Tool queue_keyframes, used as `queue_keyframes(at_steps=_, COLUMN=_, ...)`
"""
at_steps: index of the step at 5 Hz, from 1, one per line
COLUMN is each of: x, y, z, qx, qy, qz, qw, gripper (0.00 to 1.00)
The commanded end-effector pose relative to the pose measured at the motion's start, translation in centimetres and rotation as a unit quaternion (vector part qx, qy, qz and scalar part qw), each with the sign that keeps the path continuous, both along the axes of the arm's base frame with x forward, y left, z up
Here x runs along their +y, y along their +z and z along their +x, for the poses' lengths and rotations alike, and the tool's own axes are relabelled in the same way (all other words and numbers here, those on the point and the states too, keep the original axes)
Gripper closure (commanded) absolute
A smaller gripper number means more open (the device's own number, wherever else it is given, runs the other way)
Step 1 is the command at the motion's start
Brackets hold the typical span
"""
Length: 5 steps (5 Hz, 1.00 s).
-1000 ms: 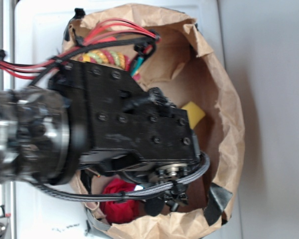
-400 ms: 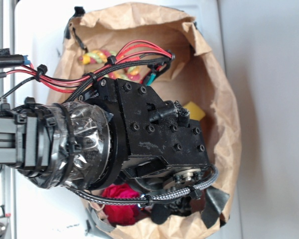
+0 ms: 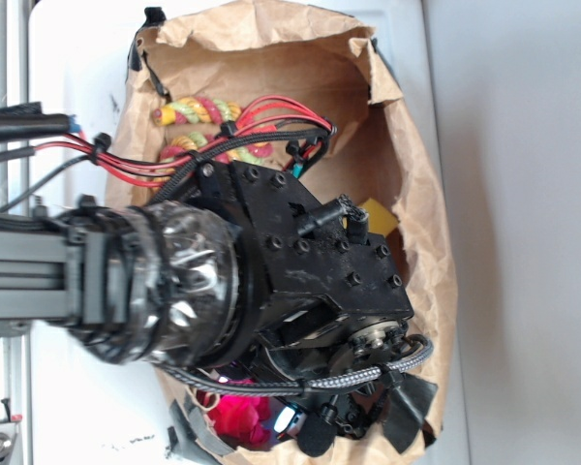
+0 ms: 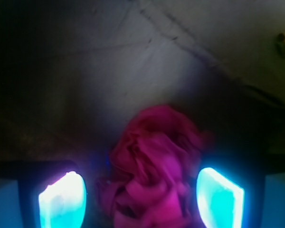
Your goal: Grab the red paper.
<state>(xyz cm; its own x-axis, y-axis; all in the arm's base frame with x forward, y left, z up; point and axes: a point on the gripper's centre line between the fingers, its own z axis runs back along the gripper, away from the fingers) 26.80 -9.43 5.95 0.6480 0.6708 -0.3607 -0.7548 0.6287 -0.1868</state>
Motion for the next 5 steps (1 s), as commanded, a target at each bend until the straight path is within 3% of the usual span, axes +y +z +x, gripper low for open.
queue_keyframes(at_steps=1, x=-2.6, y=0.4, z=-1.3, qx=0.003, qy=-0.043, qz=-0.004, qw=0.999, gripper=0.0)
queue_keyframes(at_steps=3, x=-4.6, y=-0.6, z=-2.7, qx=0.044, qy=-0.089, qz=-0.009, qw=0.995, gripper=0.0)
queue_keyframes(at_steps=4, x=-4.2, y=-0.3, z=-2.4, qx=0.039, qy=-0.066, qz=-0.005, qw=0.997, gripper=1.0)
queue_keyframes(at_steps=5, x=-3.8, y=-0.1, z=-2.4, qx=0.03, qy=-0.061, qz=-0.002, qw=0.998, gripper=1.0)
